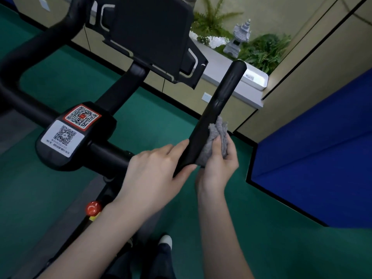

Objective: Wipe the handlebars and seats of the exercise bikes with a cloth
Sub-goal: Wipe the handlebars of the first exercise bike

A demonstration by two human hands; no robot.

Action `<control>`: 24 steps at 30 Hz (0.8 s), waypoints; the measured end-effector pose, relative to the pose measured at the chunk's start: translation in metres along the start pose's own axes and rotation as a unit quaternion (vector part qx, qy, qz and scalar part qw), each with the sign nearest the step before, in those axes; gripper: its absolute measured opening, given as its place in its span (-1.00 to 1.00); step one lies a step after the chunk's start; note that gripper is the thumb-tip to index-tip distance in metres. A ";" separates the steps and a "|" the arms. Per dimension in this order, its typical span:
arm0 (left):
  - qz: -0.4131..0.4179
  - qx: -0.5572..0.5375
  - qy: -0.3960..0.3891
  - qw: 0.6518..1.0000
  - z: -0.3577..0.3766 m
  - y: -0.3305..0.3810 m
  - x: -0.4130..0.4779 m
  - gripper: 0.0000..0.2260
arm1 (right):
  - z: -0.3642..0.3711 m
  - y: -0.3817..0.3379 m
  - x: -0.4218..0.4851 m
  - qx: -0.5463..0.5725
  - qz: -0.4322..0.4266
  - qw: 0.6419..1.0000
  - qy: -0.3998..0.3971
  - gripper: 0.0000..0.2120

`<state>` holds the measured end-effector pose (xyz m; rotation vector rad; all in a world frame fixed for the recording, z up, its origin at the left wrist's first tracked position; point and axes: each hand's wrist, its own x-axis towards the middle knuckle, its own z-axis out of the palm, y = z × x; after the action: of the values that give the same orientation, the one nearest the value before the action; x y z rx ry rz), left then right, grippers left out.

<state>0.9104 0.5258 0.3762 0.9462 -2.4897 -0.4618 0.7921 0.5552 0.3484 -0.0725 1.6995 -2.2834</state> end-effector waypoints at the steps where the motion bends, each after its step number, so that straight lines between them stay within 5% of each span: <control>1: -0.006 -0.001 0.001 1.000 0.001 0.000 0.001 -0.56 | 0.000 0.002 -0.001 0.015 0.024 1.000 -0.005 -0.78; 12: -0.005 0.024 0.027 0.999 0.005 -0.004 -0.001 -0.56 | -0.011 0.004 -0.009 0.088 0.233 0.960 -0.127 -0.81; 19: -0.012 0.020 0.037 0.999 0.005 -0.002 0.000 -0.57 | -0.025 0.006 -0.013 0.115 0.299 0.922 -0.218 -0.79; 24: -0.011 0.021 0.032 0.999 0.005 -0.004 -0.001 -0.57 | -0.023 0.005 -0.011 0.101 0.264 0.938 -0.201 -0.76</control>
<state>0.9106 0.5247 0.3705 0.9893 -2.4432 -0.3827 0.7990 0.5780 0.3383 -0.0304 1.1053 -1.8635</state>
